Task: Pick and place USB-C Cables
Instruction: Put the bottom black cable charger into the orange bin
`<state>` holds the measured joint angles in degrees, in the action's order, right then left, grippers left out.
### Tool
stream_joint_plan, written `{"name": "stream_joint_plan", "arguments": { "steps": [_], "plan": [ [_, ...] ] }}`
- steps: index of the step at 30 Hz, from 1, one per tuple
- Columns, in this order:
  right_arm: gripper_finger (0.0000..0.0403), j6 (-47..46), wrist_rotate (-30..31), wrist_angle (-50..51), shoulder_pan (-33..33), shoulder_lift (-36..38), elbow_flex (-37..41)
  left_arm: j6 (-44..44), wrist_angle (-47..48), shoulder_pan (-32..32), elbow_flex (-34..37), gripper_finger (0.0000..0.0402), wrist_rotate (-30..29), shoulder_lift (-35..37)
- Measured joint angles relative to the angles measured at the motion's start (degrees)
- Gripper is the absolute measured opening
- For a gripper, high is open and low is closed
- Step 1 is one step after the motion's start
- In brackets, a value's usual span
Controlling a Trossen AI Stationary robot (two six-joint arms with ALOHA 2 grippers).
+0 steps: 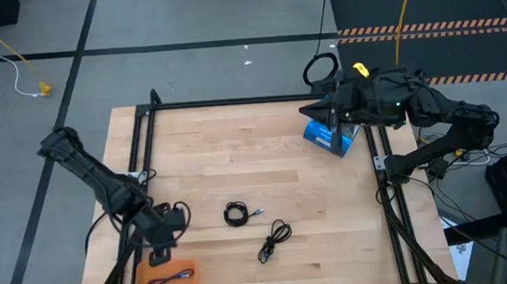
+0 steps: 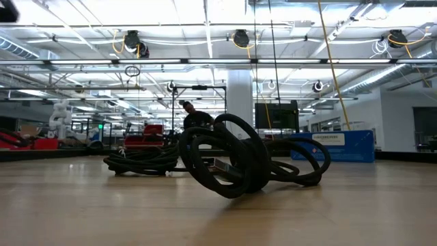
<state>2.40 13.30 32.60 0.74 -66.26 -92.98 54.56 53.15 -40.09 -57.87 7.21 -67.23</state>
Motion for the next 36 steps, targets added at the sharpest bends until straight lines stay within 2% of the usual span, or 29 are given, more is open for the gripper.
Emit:
{"name": "stream_joint_plan", "arguments": {
  "steps": [6, 10, 14, 17, 20, 21, 25, 29, 31, 36],
  "plan": [
    [0.0, 1.13, -0.04, -2.19, 0.01, -0.86, -1.61, -13.26, 2.68, 8.38, -0.3, 0.0006, -2.3, 0.66],
    [0.0, -0.18, -1.78, 2.99, 0.1, -5.15, -9.32, -21.73, 4.11, 13.86, -2.4, 0.0006, -5.47, 0.66],
    [0.0, -0.97, -3.14, 10.25, 0.12, -11.94, -20.88, -31.37, 3.56, 18.02, -5.03, 0.0007, -13.25, 0.62],
    [0.0, -1.32, -3.13, 16.28, 0.1, -17.55, -31.01, -37.88, 3.36, 21.01, -7.44, 0.0007, -21.29, 0.62],
    [0.0, -1.73, -3.11, 22.4, 0.1, -22.61, -41.2, -39.97, 1.34, 23.85, -8.37, 0.0007, -30.16, 0.66],
    [0.0, -2.03, -3.14, 22.8, 0.1, -23.58, -42.25, -39.96, 0.54, 24.75, -8.37, 0.0007, -31.85, 0.66],
    [0.0, -3.68, -7.63, 22.66, 0.08, -22.45, -39.4, -38.13, -2.3, 27.17, -8.23, 0.0007, -33.02, 0.12],
    [0.0, -6.28, -7.39, 28.32, 0.58, -22.58, -39.35, -36.36, -9.02, 28.36, -5.59, 0.0008, -33.25, -0.43],
    [0.0, -7.05, -7.28, 28.52, 1.25, -22.74, -38.54, -36.24, -14.23, 28.3, -3.94, 0.0008, -33.31, -0.23],
    [0.0, -7.58, -7.26, 28.54, 3.21, -22.75, -33.67, -37.72, -20.53, 27.6, -1.49, 0.0008, -33.09, -0.41]
  ]
}}
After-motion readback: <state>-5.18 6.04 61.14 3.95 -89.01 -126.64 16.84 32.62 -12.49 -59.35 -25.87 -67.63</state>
